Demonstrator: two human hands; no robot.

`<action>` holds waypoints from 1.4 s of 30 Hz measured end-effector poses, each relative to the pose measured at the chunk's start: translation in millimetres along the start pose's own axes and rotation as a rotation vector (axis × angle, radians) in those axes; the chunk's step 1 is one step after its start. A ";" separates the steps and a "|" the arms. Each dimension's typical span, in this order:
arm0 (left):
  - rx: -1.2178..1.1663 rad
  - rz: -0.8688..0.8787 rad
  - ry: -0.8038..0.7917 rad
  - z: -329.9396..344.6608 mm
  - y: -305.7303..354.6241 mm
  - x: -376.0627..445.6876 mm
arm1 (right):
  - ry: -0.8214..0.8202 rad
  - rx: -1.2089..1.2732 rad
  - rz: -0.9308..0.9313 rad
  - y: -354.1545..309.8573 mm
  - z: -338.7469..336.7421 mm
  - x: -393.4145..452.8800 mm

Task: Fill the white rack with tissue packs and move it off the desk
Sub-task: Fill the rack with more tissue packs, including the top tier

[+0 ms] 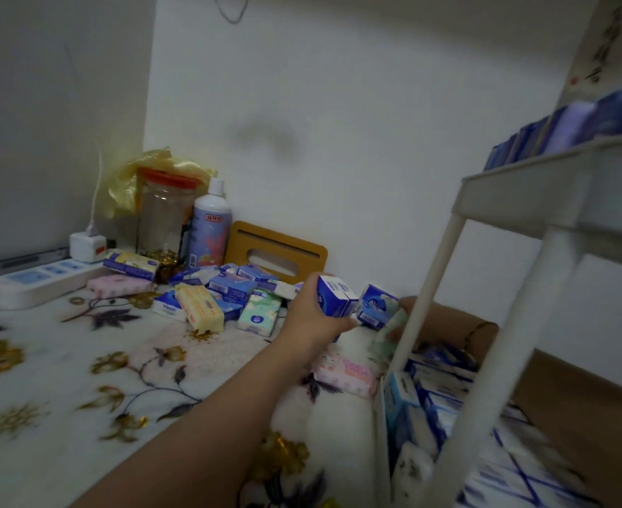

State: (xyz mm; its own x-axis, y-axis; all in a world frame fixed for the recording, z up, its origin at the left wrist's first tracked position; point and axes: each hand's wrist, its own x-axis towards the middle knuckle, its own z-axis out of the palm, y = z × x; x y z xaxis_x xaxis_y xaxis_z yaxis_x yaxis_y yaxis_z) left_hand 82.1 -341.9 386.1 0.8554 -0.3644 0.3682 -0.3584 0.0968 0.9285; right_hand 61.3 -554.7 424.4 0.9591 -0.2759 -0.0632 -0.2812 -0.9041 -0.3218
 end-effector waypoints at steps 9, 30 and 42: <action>0.209 0.127 0.005 -31.8 80.8 -61.6 | 0.300 0.118 -0.052 -29.3 -51.2 -108.0; 0.533 0.665 -0.193 41.3 255.4 -195.2 | 0.171 0.470 -0.258 -65.2 -129.9 -376.8; 0.676 0.853 -0.138 91.6 333.0 -161.6 | 0.294 0.793 -0.411 -56.7 -193.3 -400.5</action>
State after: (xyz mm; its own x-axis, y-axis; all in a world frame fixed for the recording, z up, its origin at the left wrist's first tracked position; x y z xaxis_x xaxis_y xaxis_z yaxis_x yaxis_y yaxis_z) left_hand -209.7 -335.6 631.5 0.1943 -0.5236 0.8295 -0.9797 -0.1457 0.1375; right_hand -313.0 -456.1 650.6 0.9014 -0.1538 0.4048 0.2852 -0.4925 -0.8222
